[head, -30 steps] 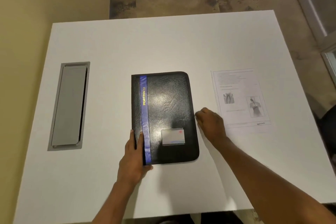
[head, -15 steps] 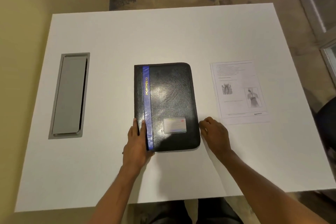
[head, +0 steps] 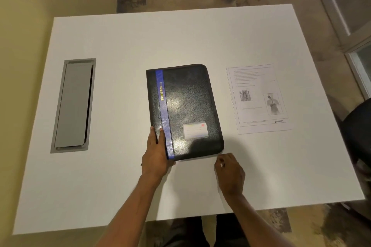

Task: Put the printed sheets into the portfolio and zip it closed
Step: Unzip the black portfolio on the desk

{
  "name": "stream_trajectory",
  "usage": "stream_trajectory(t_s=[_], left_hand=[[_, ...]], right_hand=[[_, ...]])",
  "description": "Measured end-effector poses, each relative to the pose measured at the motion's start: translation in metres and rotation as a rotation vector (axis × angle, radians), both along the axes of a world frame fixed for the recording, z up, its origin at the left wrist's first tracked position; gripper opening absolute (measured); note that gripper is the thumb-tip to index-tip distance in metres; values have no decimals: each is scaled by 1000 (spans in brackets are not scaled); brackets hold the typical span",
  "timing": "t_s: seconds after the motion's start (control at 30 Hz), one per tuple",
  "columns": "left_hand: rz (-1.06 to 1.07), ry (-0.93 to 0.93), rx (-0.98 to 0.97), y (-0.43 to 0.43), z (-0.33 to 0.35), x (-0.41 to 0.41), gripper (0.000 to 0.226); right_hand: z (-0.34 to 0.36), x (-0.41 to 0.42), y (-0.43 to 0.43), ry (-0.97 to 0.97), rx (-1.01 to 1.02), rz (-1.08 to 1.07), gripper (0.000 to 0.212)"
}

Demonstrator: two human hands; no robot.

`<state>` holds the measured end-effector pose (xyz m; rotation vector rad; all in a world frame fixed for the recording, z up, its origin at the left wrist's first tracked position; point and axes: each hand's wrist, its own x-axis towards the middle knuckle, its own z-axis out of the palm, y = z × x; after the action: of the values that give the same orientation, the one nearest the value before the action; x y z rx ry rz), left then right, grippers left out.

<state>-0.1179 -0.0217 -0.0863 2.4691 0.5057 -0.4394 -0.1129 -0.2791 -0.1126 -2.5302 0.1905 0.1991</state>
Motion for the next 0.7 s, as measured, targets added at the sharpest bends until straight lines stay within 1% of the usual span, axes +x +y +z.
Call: stream_trajectory(t_s=[0.07,0.13,0.23,0.3,0.47,0.7], left_hand=[[-36,-31,-54,6,1,2,140],[-39,-37,-112,12,7,6,124],[-11,-3,-141,22,9,9,96],[14,-7,-170,29,9,7,85],[85,-32,-243,38,7,0,83],[94,-65,-298,39,13,1,81]], right_hand=[[1,-11,15,3,21,-10,12],[1,-19,32,18,40,-11,12],[-1,-27,57,47,61,15,9],[-3,-32,75,40,49,73,8],[-7,-45,121,-9,13,185,14],[-5,-63,170,39,35,260,18]])
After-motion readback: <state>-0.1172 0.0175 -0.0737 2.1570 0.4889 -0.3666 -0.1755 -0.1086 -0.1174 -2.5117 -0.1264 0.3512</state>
